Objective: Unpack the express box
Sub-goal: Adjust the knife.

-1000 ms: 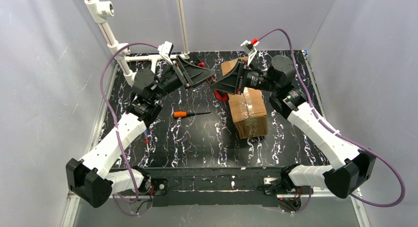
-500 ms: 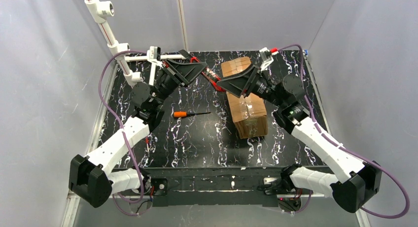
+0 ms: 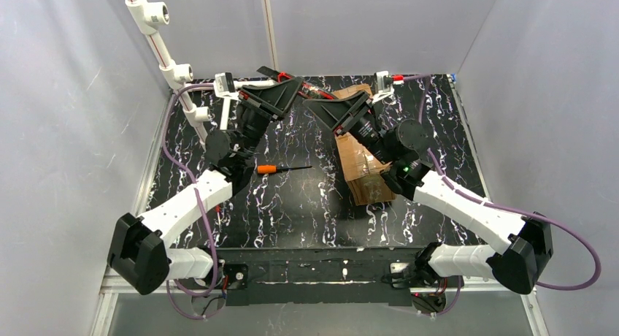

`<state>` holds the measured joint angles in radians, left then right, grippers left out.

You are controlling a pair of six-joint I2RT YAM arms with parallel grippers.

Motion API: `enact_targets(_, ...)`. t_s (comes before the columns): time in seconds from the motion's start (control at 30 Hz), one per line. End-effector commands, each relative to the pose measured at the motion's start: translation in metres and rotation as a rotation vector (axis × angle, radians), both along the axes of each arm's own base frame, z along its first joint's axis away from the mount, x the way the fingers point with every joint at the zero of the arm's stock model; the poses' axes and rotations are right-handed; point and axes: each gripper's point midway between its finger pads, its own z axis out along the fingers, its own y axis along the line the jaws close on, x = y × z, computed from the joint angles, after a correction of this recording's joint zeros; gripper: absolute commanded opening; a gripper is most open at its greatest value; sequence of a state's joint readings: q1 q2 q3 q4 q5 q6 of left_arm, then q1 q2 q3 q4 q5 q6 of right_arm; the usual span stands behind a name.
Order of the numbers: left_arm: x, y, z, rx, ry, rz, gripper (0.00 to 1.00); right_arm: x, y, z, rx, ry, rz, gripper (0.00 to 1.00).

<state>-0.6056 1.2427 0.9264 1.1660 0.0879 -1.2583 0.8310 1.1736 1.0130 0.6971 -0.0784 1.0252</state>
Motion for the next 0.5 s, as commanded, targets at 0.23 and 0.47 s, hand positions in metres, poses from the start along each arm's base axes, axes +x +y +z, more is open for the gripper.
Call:
enact_targets(0.23, -0.004, 0.014, 0.02, -0.101, -0.074, 0.125, 0.0, 0.012, -0.032, 0.062, 0.207, -0.04, -0.177, 0.54)
enact_targets(0.47, -0.006, 0.011, 0.013, -0.088, -0.066, 0.173, 0.0, 0.023, -0.029, 0.061, 0.221, 0.035, -0.188, 0.48)
